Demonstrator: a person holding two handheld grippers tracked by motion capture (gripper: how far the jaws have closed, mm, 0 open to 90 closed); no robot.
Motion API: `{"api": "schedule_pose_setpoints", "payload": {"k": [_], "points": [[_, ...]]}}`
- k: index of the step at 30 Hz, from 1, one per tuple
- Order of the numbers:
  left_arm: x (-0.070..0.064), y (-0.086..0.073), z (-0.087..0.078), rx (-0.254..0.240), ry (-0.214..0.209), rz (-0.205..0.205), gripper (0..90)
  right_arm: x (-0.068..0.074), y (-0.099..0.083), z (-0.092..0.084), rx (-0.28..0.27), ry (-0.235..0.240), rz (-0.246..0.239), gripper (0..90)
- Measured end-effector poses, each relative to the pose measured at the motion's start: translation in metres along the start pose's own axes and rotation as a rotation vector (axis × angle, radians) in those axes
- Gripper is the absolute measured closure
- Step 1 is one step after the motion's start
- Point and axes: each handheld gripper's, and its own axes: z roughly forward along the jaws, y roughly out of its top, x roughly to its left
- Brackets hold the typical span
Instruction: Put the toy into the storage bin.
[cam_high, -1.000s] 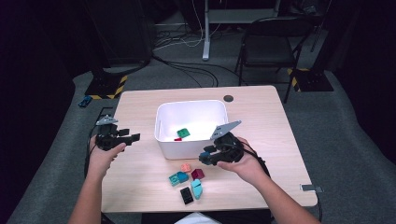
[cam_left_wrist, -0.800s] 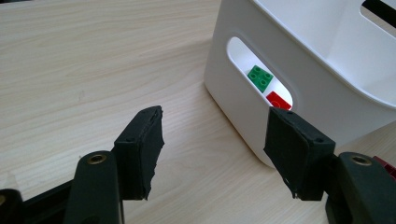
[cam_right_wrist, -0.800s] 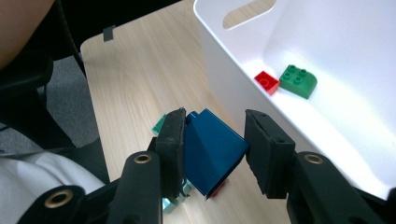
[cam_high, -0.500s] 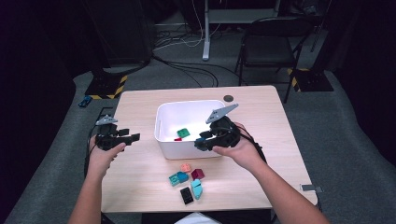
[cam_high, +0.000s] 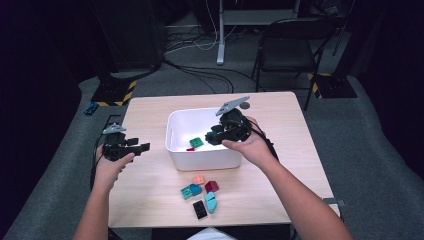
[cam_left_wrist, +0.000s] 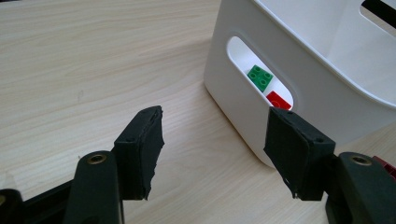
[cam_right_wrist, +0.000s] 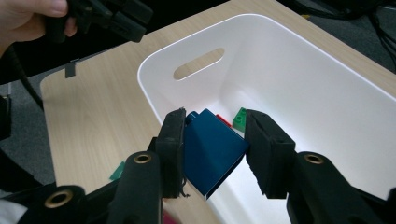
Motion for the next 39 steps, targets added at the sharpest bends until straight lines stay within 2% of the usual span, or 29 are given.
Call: {"api": "schedule_pose_setpoints", "payload": {"k": [2,7,15,19,27,28,30,31,35,36,39], "points": [[0.000,0.000,0.000,0.000,-0.001,0.000,36.6,-0.004,0.004,0.004,-0.003,-0.006,-0.013,59.3],[0.001,0.000,-0.001,0.008,-0.005,0.001,36.6,-0.012,0.013,0.016,-0.020,-0.025,0.013,59.3],[0.003,0.000,-0.002,0.004,-0.008,-0.006,36.6,-0.026,0.024,0.040,-0.029,-0.040,0.008,59.3],[0.002,0.000,-0.001,0.000,-0.010,-0.018,36.6,-0.032,0.028,0.053,-0.040,-0.041,0.033,59.2],[0.003,0.000,-0.001,-0.002,-0.013,-0.019,36.6,-0.037,0.034,0.087,-0.014,-0.050,0.018,59.2],[0.003,0.000,-0.001,0.000,-0.012,-0.020,36.6,-0.036,0.035,0.091,-0.006,-0.053,0.027,59.2],[0.003,0.000,-0.002,0.000,-0.013,-0.021,36.6,-0.037,0.036,0.099,0.002,-0.054,0.008,59.2],[0.003,0.000,-0.002,-0.002,-0.014,-0.021,36.6,-0.036,0.037,0.103,0.008,-0.056,0.019,59.2],[0.003,0.000,-0.003,-0.008,-0.012,-0.020,36.6,-0.037,0.038,0.115,0.029,-0.052,0.009,59.1],[0.004,0.000,-0.003,-0.008,-0.013,-0.018,36.6,-0.038,0.039,0.123,0.034,-0.055,0.009,59.1],[0.004,0.000,-0.004,-0.008,-0.015,-0.019,36.6,-0.041,0.038,0.132,0.045,-0.054,0.025,59.1]]}}
